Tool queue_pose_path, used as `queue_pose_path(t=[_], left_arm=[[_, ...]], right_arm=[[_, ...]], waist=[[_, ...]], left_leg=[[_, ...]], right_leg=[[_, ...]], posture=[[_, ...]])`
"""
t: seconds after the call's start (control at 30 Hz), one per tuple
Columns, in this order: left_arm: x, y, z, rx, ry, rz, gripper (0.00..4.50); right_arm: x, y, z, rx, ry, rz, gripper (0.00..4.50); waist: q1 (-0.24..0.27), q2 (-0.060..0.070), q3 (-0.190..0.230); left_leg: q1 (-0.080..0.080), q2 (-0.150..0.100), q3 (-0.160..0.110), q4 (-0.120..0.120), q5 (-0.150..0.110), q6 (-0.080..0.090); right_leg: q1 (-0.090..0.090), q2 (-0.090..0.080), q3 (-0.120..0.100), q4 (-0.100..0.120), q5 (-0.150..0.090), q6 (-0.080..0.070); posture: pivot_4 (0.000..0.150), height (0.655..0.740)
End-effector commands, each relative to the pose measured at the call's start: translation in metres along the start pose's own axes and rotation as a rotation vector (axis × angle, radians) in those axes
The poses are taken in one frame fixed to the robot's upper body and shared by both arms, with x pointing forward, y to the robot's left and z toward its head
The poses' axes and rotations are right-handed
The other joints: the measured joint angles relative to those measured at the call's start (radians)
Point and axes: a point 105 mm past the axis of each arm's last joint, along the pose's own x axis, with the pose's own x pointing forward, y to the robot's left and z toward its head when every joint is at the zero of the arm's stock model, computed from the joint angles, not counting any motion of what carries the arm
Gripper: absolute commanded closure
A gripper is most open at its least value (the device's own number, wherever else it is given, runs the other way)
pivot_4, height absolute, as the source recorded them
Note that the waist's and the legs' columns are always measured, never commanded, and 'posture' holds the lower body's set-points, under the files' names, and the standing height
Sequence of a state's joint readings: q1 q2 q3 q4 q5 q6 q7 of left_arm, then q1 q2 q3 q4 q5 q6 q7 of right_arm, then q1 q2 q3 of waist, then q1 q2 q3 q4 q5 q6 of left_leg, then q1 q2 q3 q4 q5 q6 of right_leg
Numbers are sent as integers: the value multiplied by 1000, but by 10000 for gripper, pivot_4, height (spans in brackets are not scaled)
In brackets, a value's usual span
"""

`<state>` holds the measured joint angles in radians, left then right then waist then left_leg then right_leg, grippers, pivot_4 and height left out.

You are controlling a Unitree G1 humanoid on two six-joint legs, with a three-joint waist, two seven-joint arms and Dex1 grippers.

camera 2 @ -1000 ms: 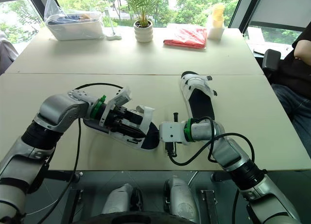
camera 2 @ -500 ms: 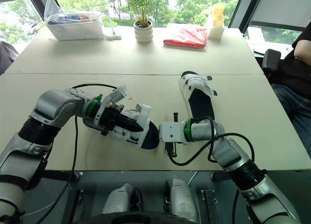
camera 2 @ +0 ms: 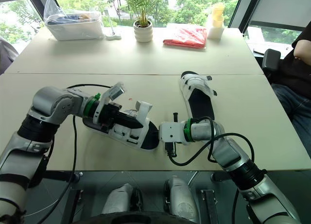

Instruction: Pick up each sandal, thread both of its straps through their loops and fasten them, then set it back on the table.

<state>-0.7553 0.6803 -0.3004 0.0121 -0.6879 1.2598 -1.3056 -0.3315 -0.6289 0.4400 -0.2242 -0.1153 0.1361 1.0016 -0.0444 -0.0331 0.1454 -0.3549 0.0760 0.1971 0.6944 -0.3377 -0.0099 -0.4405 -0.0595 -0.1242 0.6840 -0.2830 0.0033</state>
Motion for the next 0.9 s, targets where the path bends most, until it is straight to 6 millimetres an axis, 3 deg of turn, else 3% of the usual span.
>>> queue_pose_path(t=[0.03,0.13,0.6,0.9], left_arm=[[-2,-10,2,-8,-7,-30,44569],[-1,-11,-1,6,3,-28,44569],[-3,18,-14,93,38,82,44569],[-5,10,-38,220,140,40,44569]], right_arm=[[11,29,-30,95,105,100,45000],[11,29,-30,94,104,100,45000],[12,29,-30,88,103,104,45000],[11,28,-30,89,105,103,45000]], waist=[[1,0,0],[0,0,0],[0,0,0],[0,0,0]], left_leg=[[0,0,0,0,0,0],[0,0,0,0,0,0],[0,0,0,0,0,0],[0,0,0,-1,0,0]], right_leg=[[0,0,0,0,0,0],[0,0,0,0,0,0],[0,0,0,0,0,0],[0,0,0,0,0,-1]], posture=[[1500,7241],[1500,7241],[1500,7241],[1500,7241]])
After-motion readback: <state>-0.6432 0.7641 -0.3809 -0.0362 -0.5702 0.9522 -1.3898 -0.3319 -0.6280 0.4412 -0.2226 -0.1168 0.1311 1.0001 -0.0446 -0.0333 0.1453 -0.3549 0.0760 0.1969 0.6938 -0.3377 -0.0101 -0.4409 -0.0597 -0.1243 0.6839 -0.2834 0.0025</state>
